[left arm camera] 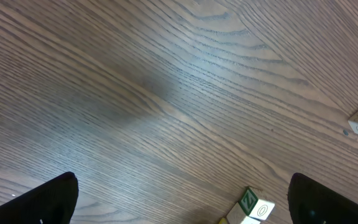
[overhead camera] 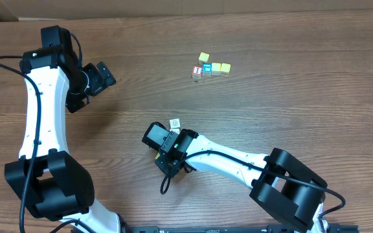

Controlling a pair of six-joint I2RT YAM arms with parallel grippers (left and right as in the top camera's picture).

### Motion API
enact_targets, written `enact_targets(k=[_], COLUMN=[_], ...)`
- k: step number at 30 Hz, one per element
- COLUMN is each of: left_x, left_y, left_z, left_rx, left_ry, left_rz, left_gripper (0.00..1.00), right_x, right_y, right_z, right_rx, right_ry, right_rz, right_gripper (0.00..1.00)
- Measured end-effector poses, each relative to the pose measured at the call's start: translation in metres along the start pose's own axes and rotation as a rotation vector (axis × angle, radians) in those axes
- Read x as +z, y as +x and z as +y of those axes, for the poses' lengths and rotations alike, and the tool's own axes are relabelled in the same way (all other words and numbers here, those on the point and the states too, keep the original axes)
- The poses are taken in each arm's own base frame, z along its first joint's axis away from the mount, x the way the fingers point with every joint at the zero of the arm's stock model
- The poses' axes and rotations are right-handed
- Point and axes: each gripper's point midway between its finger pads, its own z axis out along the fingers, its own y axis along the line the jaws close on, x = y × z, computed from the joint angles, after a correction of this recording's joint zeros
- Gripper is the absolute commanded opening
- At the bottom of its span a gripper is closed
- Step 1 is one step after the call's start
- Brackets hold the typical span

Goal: Flip 5 blocks

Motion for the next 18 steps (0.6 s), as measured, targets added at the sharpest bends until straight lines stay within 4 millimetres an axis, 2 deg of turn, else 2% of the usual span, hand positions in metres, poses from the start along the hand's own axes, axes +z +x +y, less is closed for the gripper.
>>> enact_targets(k=[10, 18], left_x=[0.0, 0.0], left_y=[0.0, 0.0], left_z=[0.0, 0.0], left_rx=[0.0, 0.0], left_ry=[-0.001, 0.0], left_rz=[0.0, 0.0], left_gripper=[1.0, 1.0], right_x=[-0.001, -0.025], right_y=[-0.002, -0.041], right_z=[0.002, 0.015], right_rx=[0.0, 0.016], right_ry=[-0.01, -0.047], right_rz=[-0.002, -0.117], right_gripper=[0.04, 0.07])
